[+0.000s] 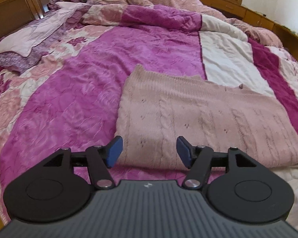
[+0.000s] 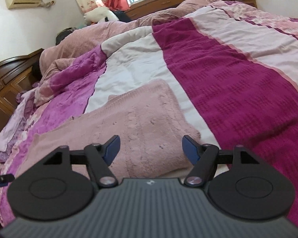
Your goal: Fold small clothes
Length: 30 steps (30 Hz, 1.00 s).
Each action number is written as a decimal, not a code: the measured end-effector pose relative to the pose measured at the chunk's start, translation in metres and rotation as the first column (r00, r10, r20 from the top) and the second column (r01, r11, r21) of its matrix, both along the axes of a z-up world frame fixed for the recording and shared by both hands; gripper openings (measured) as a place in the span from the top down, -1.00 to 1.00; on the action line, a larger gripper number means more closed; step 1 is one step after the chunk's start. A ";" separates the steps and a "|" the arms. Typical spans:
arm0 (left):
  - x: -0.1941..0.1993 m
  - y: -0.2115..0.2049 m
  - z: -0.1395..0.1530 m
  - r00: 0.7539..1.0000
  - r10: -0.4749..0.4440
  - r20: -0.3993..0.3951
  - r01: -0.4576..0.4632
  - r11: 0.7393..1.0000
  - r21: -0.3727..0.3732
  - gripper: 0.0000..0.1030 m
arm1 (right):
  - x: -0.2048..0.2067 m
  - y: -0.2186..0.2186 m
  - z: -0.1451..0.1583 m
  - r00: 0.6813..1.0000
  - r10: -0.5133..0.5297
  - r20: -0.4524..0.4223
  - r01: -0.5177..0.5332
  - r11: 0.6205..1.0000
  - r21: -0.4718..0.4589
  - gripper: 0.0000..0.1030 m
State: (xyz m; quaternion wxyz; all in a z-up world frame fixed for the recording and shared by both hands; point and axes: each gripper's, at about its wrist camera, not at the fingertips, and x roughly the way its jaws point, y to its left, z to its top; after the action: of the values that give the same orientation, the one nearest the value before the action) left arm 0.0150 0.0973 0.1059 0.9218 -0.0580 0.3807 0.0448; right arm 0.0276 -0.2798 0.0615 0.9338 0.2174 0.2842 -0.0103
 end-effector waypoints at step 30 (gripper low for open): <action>-0.001 -0.051 -0.023 0.991 0.012 -0.135 0.002 0.994 0.106 -0.35 | 0.019 -0.021 -0.033 0.999 -0.022 -0.033 0.031 0.960 0.280 -0.49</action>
State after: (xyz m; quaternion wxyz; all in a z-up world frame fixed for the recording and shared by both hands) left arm 0.0143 0.0468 0.0828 0.8955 -0.0067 0.4392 0.0713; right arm 0.0470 -0.3008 0.0280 0.8891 0.3510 0.2934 0.0144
